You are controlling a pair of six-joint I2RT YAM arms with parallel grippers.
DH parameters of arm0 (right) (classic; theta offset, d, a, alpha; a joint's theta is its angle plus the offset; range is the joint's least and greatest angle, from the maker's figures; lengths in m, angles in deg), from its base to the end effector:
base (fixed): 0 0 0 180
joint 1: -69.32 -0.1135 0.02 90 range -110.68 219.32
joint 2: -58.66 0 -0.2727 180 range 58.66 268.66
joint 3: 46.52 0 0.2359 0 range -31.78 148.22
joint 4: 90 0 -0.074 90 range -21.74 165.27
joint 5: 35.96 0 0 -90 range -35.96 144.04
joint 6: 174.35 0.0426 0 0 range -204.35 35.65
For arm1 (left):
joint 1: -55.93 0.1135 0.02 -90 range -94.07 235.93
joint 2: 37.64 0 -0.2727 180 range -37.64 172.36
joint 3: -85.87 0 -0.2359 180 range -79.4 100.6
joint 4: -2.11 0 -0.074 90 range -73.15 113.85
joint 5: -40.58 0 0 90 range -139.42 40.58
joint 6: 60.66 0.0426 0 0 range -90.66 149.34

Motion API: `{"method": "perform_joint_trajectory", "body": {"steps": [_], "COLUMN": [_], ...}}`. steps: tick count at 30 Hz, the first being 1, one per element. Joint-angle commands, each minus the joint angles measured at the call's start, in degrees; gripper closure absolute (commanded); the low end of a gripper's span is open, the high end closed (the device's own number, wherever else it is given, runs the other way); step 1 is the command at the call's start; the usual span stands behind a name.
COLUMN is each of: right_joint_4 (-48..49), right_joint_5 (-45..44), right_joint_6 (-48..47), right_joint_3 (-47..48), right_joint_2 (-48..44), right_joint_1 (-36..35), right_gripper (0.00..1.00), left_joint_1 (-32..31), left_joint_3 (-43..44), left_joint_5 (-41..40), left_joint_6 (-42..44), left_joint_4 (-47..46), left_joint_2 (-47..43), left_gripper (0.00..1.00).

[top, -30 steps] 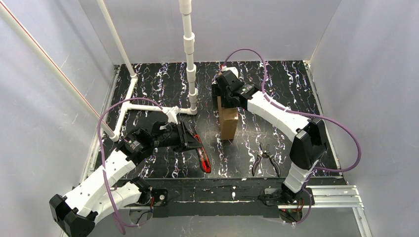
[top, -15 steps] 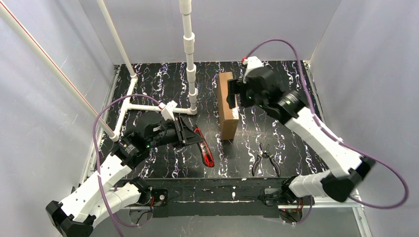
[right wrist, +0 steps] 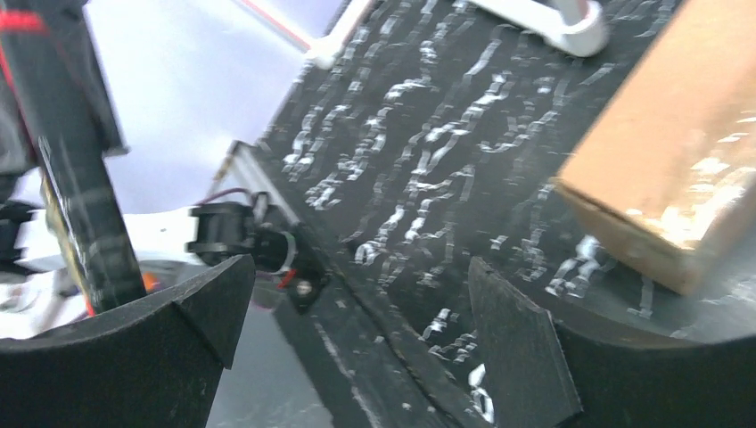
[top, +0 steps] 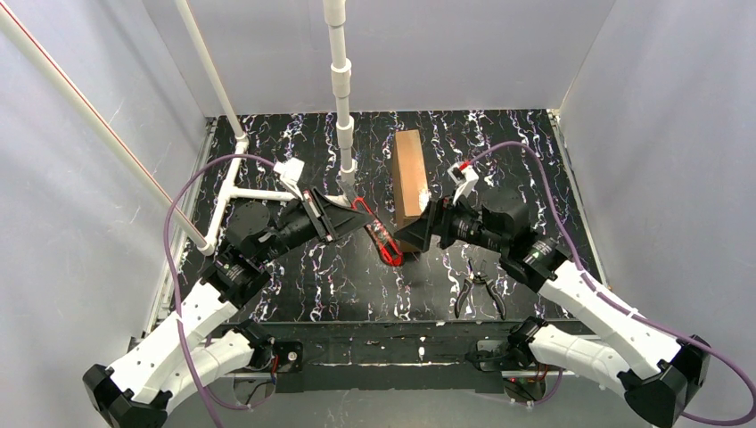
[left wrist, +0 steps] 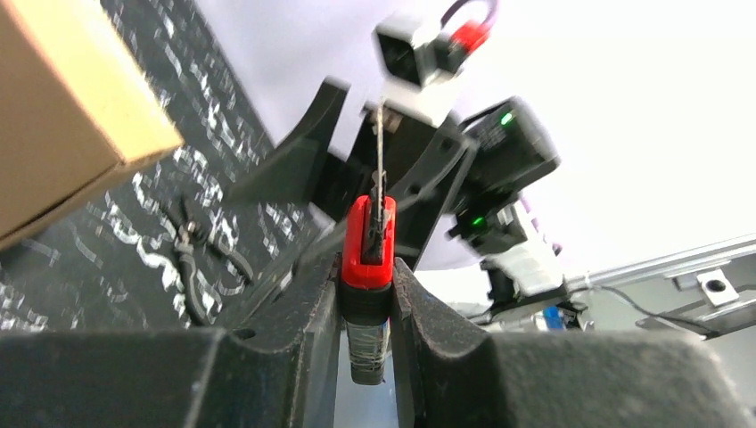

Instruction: Unpack the express box

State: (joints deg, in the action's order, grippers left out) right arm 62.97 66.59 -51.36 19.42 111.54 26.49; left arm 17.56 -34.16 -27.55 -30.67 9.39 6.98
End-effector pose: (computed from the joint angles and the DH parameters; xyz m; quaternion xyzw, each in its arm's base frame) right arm 0.1385 0.1410 0.3563 -0.1342 0.7745 0.4441 0.4301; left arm 0.1201 -0.1154 0.3834 0.0199 0.6591 -0.6424 0.3904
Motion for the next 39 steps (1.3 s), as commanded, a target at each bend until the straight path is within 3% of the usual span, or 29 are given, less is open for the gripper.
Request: {"method": "perform_joint_trajectory", "body": {"steps": [1, 5, 10, 14, 21, 27, 32, 39], "right_joint_4": [22.68, 32.96, 46.07, 48.41, 61.65, 61.74, 62.92, 62.28], "right_joint_5": [9.92, 12.07, 11.32, 7.10, -6.53, -10.68, -17.58, -17.92], "right_joint_6": [9.76, 12.94, 17.30, 16.11, 21.51, 25.79, 24.95, 24.91], "right_joint_3": [-6.17, -12.54, -14.53, -13.30, -11.19, 0.71, 1.85, 2.89], "right_joint_2": [-4.98, -7.26, -6.27, -4.88, 1.75, 11.67, 13.27, 15.08], "right_joint_1": [-0.28, -0.79, -3.96, -7.78, -11.18, -13.46, -15.06, -15.62], "right_gripper": [0.02, 0.02, 0.02, 0.02, 0.02, 0.07, 0.23, 0.36], "left_joint_1": [-0.17, -0.16, -0.20, -0.21, -0.21, -0.19, -0.20, -0.14], "left_joint_3": [-1.25, -5.09, -6.17, -7.12, -10.86, -12.85, -13.71, -14.58], "left_joint_5": [-6.74, -13.05, -17.29, -20.63, -27.14, -28.20, -28.80, -29.52], "left_joint_6": [-2.50, -3.92, -3.10, -1.41, -3.37, -5.46, -5.64, -6.29], "left_joint_4": [-14.61, -26.34, -33.27, -36.36, -46.92, -52.64, -53.57, -55.82], "left_joint_2": [-2.56, -4.29, -4.29, -4.49, -2.95, -1.13, -1.33, -0.56], "left_gripper": [1.00, 1.00, 1.00, 1.00, 1.00, 1.00, 1.00, 1.00]}}
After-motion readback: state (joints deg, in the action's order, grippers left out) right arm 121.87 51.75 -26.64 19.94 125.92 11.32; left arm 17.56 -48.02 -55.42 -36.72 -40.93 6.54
